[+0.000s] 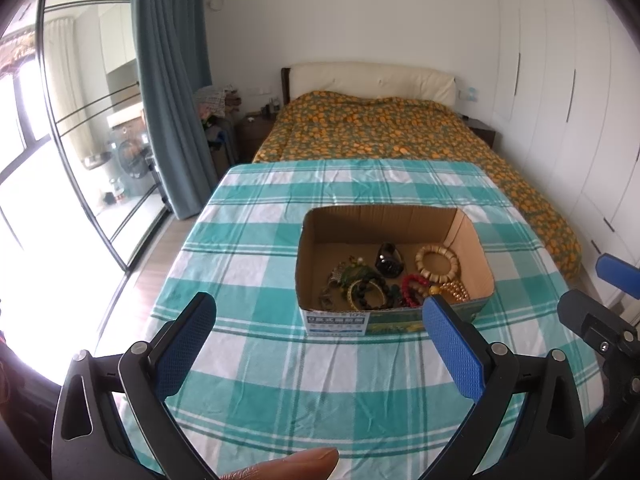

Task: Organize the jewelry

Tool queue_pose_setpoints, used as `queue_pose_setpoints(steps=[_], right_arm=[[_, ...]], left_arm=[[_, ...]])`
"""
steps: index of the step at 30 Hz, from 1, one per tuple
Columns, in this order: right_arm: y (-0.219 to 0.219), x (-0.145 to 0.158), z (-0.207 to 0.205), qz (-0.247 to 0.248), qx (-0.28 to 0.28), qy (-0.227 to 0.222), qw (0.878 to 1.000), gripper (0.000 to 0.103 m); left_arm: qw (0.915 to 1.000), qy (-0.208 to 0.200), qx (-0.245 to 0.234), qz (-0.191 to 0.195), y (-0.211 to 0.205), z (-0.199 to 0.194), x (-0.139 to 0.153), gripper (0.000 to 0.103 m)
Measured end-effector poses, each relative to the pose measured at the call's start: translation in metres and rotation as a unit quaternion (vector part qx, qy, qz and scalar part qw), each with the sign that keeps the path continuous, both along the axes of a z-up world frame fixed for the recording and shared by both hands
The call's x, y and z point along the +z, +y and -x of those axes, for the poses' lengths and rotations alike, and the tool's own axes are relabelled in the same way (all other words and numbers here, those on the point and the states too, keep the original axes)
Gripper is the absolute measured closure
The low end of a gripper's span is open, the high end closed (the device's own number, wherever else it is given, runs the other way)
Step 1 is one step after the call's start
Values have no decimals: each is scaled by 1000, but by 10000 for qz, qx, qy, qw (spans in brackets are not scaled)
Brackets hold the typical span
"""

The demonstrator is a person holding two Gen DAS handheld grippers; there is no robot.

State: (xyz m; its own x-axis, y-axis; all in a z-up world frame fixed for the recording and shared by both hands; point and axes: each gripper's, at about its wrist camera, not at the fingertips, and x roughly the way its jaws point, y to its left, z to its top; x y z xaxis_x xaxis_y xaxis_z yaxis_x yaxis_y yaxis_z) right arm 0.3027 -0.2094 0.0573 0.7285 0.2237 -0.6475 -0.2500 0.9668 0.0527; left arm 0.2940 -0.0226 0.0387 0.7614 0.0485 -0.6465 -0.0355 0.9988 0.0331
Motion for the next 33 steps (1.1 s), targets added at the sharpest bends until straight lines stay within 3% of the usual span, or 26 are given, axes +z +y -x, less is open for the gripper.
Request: queue_pose_setpoints(steps=[33], right_arm=[[-6,-8,-3,38,-58,81,9999,23]], left_arm=[[10000,8,-67,30,-4,0,-4,0]])
